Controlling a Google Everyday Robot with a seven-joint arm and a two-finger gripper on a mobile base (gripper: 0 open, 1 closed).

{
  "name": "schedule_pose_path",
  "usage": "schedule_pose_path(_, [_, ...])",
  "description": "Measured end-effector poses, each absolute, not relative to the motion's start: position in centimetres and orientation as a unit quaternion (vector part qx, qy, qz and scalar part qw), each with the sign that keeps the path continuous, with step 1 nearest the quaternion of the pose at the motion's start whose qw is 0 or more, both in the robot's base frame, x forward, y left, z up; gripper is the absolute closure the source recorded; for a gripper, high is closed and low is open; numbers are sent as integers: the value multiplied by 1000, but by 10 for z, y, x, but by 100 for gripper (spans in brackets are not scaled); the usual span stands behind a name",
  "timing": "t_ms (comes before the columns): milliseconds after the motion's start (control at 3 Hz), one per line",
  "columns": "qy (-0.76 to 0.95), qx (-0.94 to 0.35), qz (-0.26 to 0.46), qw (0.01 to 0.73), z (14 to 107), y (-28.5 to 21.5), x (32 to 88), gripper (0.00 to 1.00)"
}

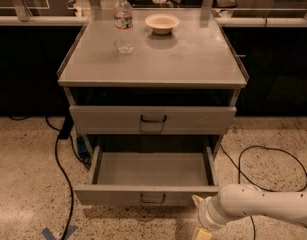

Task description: Close middle drawer

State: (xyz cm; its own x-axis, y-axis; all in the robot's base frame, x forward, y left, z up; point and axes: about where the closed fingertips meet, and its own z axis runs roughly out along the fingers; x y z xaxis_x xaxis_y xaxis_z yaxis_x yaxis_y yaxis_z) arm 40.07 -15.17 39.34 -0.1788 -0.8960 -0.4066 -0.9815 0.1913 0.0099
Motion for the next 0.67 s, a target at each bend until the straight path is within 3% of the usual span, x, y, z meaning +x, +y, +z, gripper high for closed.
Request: schedule_pose_path(667, [763,-599,160,184,364,-143,429,0])
